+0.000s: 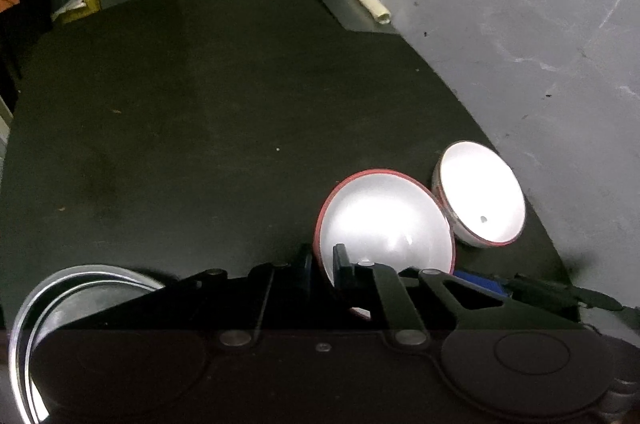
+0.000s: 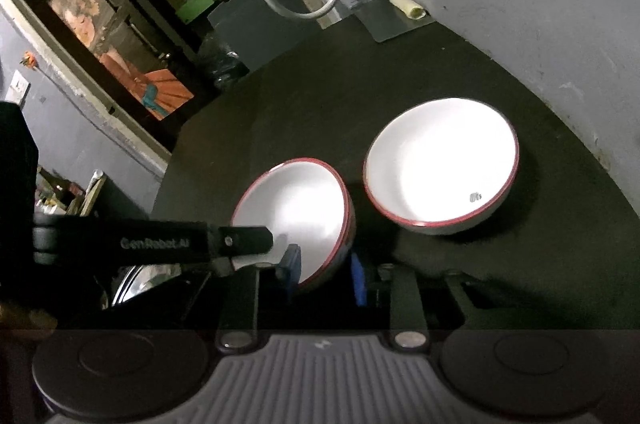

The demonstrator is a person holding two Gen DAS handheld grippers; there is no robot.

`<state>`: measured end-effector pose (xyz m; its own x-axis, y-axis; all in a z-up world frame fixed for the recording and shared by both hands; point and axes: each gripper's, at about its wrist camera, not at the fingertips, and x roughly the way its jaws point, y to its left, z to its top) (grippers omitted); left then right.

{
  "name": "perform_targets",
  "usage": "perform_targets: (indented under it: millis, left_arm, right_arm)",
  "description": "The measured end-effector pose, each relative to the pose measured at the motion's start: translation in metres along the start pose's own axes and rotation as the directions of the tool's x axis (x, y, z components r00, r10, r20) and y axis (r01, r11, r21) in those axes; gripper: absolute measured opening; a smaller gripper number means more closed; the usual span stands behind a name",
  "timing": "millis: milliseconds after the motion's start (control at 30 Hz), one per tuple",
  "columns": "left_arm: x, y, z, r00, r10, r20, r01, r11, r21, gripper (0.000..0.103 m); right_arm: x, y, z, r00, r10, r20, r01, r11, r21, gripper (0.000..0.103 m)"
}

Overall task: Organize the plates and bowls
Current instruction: 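Lift the white bowl and carry it over the steel mixing bowl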

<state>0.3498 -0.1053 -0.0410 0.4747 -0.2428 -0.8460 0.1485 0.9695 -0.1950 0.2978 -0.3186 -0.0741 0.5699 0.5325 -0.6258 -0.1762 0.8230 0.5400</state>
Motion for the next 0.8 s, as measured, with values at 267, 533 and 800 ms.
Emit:
perform_targets:
  millis: [267,533,800]
  left_arm:
    - [-0.049,0.003,-0.016,0.996,-0.011,0.091,0.009,1.000,0.022,0.010]
    - [-0.096,0.018,-0.044,0.988,-0.049,0.149,0.047,0.999,0.012,0.010]
    - [-0.134,0.041,-0.083,0.982,-0.087,0.168,0.089,0.996,-0.003,0.010]
  right_arm:
    - [-0.030,0.027,-0.010,0.998,0.047,0.031,-0.046,0.998,-0.045,0.030]
    - [-0.061,0.069,-0.029,0.998,0.051,0.046,-0.046,0.993,-0.106,0.030]
    - [-0.083,0.110,-0.068,0.998,0.052,0.031,-0.047,0.990,-0.135,0.030]
